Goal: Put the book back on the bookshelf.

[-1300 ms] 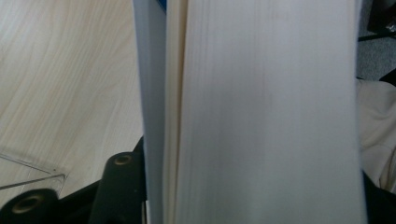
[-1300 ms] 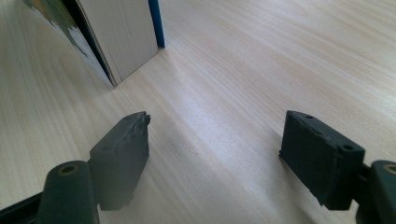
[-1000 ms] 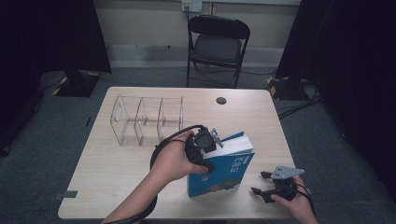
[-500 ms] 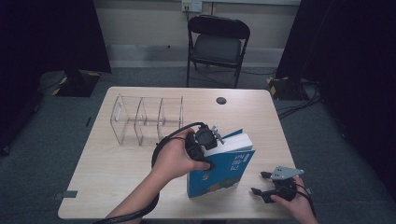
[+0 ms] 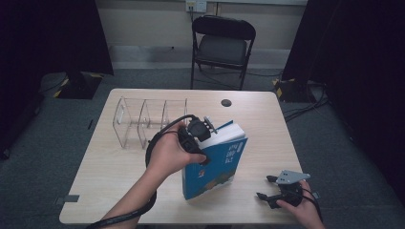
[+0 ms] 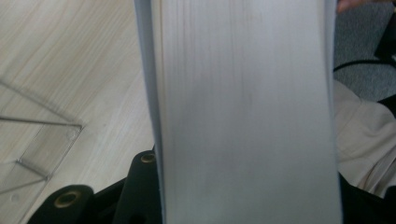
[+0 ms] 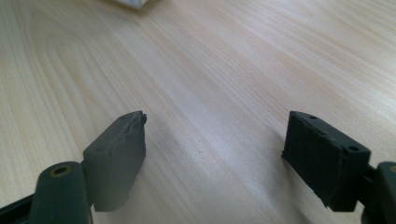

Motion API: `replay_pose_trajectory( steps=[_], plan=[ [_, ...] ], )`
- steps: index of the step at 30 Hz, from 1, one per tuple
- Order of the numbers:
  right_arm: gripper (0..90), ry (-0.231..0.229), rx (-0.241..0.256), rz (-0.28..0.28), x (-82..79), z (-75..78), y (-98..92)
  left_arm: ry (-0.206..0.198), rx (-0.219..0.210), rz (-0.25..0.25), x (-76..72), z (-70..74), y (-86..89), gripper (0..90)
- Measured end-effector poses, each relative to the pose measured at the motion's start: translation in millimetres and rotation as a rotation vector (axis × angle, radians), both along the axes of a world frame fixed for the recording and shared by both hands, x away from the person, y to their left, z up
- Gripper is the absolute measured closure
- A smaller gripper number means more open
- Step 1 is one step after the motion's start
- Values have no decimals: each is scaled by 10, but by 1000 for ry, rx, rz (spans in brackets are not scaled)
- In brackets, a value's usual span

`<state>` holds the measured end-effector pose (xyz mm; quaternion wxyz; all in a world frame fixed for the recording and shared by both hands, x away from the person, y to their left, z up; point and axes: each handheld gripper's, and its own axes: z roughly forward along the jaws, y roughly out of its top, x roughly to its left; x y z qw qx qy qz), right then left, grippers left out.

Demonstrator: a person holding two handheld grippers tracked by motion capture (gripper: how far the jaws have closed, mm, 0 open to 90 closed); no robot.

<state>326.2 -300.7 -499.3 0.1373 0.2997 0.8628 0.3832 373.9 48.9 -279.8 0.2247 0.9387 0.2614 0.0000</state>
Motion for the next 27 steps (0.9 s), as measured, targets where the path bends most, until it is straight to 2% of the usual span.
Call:
replay_pose_trajectory(
  steps=[4, 9, 19, 20, 22, 23, 27],
  plan=[
    [156, 9, -7, 24, -4, -3, 8, -15, 4, 40, 21, 59, 100, 618],
    [155, 11, -7, 22, -6, -3, 8, -16, 28, 77, 61, 93, 216, 619],
    [155, 10, -7, 22, -5, -4, 8, -19, 38, 161, 121, 124, 428, 619],
    [154, 11, -7, 21, -6, -4, 9, -22, 49, 163, 132, 134, 454, 619],
    [154, 11, -8, 22, -6, -4, 8, -18, 38, 176, 133, 137, 489, 619],
    [155, 11, -8, 22, -5, -4, 8, -22, 27, 203, 123, 134, 495, 619],
    [155, 10, -7, 22, -5, -4, 8, -19, 28, 208, 116, 148, 578, 619]
  ],
)
